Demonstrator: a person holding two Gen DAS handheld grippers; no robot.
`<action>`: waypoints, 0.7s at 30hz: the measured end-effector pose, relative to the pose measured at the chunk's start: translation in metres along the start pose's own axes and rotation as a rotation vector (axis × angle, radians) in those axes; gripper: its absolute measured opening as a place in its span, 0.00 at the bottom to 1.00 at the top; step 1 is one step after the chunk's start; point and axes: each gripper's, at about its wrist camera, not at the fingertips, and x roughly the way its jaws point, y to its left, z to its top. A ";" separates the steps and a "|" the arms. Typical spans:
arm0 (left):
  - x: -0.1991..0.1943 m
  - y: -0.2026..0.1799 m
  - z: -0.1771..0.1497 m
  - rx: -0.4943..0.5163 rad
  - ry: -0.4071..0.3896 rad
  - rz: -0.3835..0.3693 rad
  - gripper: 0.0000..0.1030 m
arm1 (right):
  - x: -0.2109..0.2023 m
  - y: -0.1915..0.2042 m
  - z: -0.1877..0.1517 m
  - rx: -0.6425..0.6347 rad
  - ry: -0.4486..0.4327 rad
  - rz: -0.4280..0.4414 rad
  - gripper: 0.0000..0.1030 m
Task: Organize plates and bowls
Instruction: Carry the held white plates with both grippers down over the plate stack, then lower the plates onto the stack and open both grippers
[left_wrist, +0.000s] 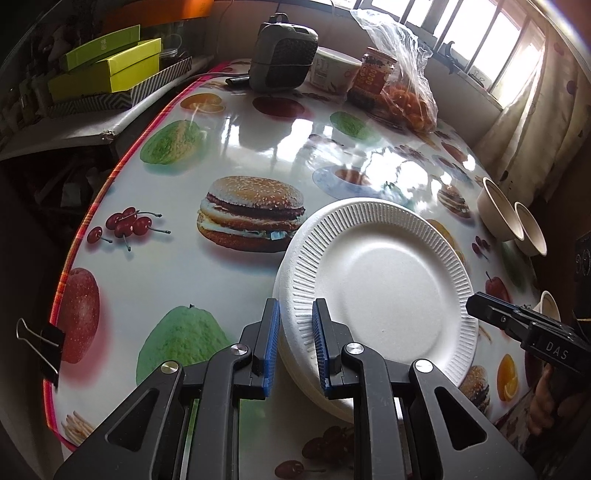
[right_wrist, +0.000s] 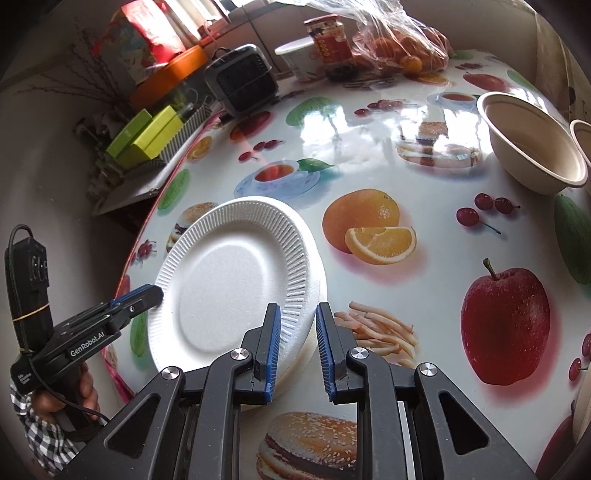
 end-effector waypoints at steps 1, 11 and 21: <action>0.000 0.000 0.000 0.002 0.000 0.000 0.18 | 0.001 0.000 0.000 0.001 0.001 -0.002 0.19; 0.004 0.000 -0.001 -0.001 0.007 0.007 0.18 | 0.006 0.000 -0.001 0.002 0.009 -0.005 0.19; 0.006 0.001 -0.002 -0.004 0.008 0.007 0.18 | 0.006 0.000 0.000 -0.001 0.010 -0.006 0.20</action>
